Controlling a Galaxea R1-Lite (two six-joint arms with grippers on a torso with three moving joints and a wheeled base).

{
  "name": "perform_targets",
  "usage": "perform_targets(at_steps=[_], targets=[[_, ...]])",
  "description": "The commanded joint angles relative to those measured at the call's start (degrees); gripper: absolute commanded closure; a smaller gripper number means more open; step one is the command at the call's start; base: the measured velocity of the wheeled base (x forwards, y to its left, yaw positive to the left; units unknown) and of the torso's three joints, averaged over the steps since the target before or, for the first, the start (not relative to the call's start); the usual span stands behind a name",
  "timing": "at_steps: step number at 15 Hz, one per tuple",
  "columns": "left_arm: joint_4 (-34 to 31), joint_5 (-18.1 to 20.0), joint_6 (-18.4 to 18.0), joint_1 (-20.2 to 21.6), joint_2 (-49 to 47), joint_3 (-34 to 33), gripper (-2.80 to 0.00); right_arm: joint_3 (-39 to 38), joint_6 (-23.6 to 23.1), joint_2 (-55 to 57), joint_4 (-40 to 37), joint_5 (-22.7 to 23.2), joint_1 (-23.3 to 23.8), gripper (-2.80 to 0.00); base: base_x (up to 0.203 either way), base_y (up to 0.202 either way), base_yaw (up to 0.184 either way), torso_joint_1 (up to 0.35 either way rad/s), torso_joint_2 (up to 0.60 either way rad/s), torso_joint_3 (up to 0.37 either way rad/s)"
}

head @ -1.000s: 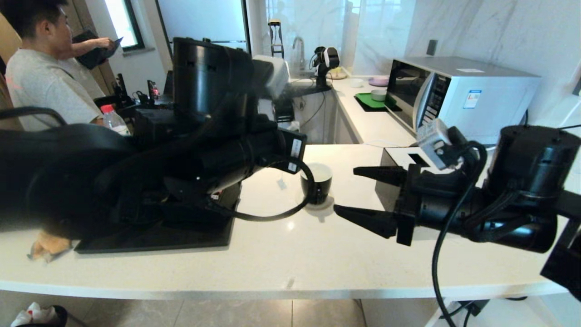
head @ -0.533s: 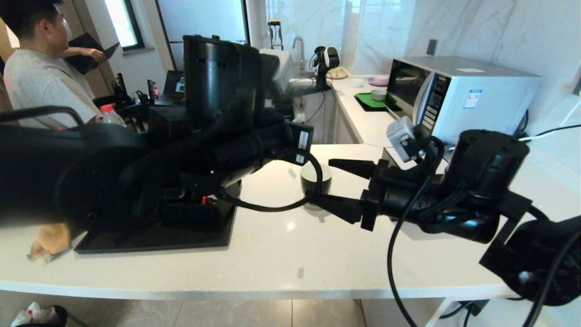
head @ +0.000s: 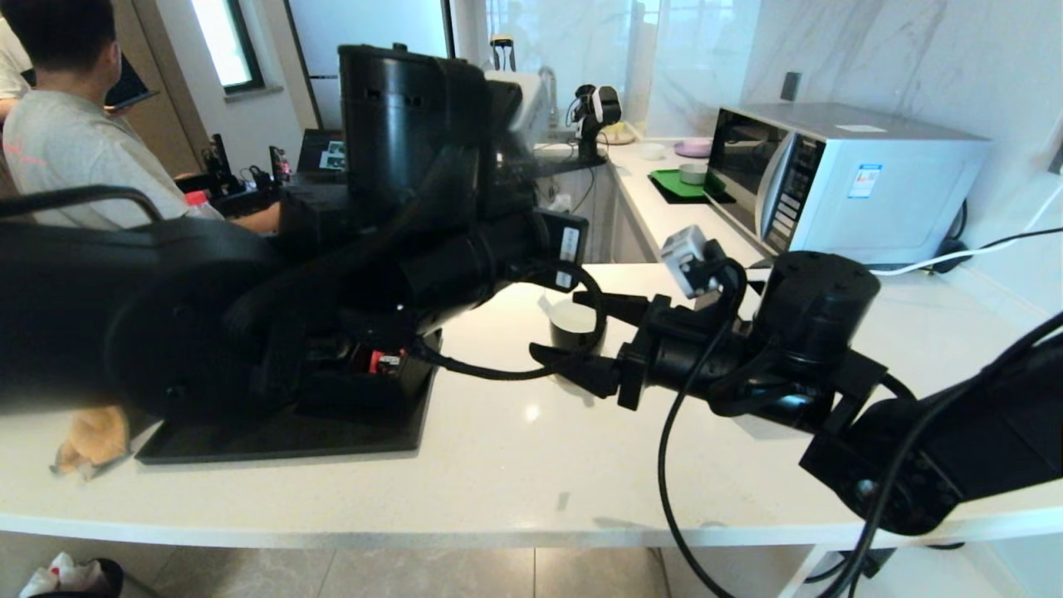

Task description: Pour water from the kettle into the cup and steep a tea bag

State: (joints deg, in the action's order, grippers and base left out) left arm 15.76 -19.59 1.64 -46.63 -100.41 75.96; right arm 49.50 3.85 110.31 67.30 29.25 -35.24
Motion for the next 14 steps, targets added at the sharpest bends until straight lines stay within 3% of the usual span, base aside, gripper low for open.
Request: perform_targets(at_steps=[1,13,14], targets=[[0.06,-0.75,0.03,-1.33,-0.05,0.50,0.00,1.46,0.02,2.48,1.36,0.12,0.00,-2.80,0.000,0.000,0.000,0.000,0.00,0.000],[0.14,-3.76,0.20,-6.25,-0.13,0.59,0.00,2.27,0.72,3.25,2.49,-0.94,0.16,-2.80,0.000,0.000,0.000,0.000,0.00,0.000],[0.14,-3.79,0.20,-6.28,-0.13,0.59,0.00,2.18,0.72,3.25,2.49,-0.94,0.17,-1.42,0.000,0.000,0.000,0.000,0.00,0.000]])
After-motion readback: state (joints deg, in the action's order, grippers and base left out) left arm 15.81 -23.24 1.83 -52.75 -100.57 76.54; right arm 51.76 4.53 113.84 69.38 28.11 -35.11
